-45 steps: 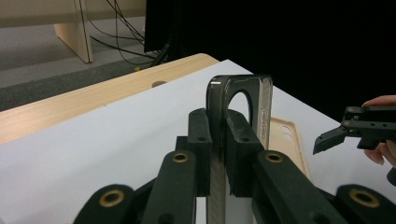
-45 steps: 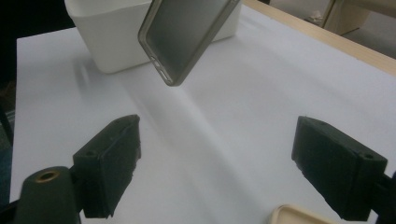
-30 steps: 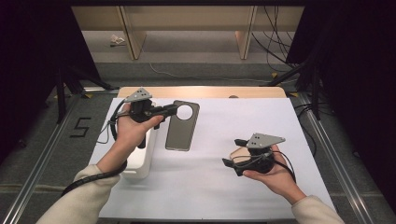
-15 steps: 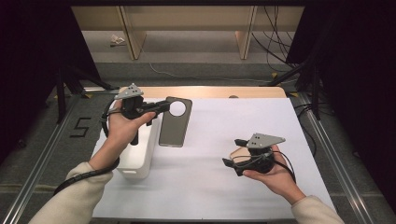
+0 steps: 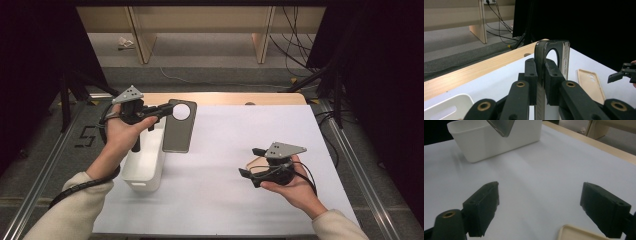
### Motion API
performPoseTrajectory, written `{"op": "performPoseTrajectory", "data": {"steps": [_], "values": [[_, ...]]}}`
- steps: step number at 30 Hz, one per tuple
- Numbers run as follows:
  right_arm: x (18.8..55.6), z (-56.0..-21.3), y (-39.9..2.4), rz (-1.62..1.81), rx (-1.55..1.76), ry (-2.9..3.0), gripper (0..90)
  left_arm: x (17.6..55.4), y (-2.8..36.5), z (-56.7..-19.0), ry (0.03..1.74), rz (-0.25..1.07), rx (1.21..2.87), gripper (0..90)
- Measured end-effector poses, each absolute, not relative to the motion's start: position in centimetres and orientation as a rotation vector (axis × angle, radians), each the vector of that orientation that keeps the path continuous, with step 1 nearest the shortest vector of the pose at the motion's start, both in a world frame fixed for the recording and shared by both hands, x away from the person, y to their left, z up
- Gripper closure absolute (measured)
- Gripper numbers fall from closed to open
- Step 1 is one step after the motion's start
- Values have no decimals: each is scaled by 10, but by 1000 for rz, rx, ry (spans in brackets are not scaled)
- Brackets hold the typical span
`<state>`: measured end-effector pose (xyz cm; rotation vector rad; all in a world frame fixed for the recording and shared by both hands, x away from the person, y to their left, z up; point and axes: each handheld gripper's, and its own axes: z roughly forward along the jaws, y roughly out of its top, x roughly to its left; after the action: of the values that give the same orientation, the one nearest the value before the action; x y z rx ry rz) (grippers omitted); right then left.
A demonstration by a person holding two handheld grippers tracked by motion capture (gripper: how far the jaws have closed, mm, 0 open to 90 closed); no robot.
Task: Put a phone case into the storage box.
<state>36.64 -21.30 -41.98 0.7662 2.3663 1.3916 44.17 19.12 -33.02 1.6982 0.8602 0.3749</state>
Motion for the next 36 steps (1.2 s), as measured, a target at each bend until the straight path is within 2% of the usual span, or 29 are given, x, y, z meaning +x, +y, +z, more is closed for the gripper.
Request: {"op": "performPoseTrajectory", "data": {"steps": [36], "values": [[367, -420, -214, 1413, 784, 2358, 165, 452, 224, -318, 864, 407, 1660, 817]]}}
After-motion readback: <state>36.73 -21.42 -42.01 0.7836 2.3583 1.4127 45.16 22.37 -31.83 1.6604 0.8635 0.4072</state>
